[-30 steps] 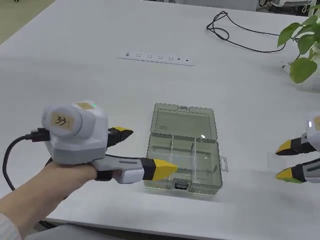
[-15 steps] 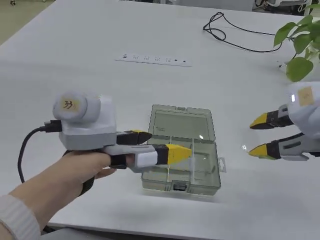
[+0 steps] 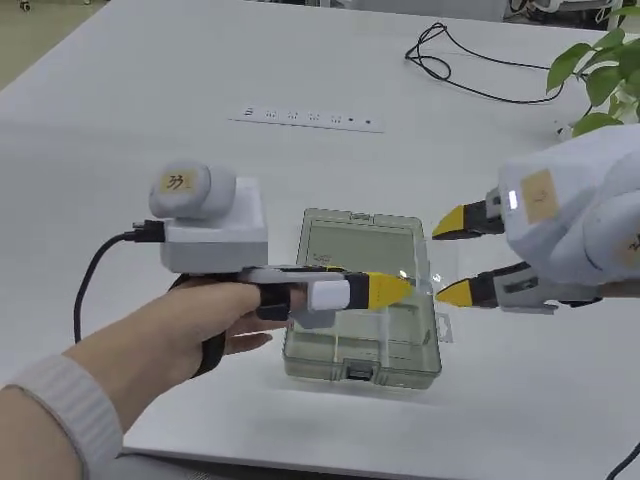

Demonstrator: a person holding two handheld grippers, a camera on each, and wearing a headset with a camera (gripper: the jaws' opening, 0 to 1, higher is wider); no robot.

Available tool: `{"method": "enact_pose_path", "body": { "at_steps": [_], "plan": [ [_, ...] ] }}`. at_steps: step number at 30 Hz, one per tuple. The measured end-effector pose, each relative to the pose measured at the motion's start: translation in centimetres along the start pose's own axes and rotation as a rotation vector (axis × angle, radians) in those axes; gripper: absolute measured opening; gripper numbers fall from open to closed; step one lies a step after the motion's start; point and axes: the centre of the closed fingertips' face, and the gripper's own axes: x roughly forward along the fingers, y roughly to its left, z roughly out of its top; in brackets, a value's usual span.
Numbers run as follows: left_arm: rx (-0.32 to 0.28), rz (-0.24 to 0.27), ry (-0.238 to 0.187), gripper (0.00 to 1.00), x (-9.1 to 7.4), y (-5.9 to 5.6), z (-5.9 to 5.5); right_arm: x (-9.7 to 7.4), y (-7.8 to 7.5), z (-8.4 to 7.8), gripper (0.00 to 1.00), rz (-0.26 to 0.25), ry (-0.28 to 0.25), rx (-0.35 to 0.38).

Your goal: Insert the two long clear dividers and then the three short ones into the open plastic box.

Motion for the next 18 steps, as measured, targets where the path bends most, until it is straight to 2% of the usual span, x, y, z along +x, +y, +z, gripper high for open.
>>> {"method": "enact_pose_path", "body": {
  "at_steps": [4, 10, 18],
  "plan": [
    [-0.008, -0.033, -0.003, 0.27, 0.2, -0.8, 0.0, 0.3, 0.5, 1.1, 0.32, 0.018, -0.011, -0.028],
    [-0.022, -0.035, -0.008, 0.17, 0.2, -0.9, -0.1, 0.6, 1.0, 2.7, 0.32, 0.024, -0.030, -0.066],
    [-0.055, -0.028, -0.013, 0.09, 0.0, -0.7, -0.2, 0.8, 1.1, 2.9, 0.32, 0.010, -0.008, -0.116]
  ]
}}
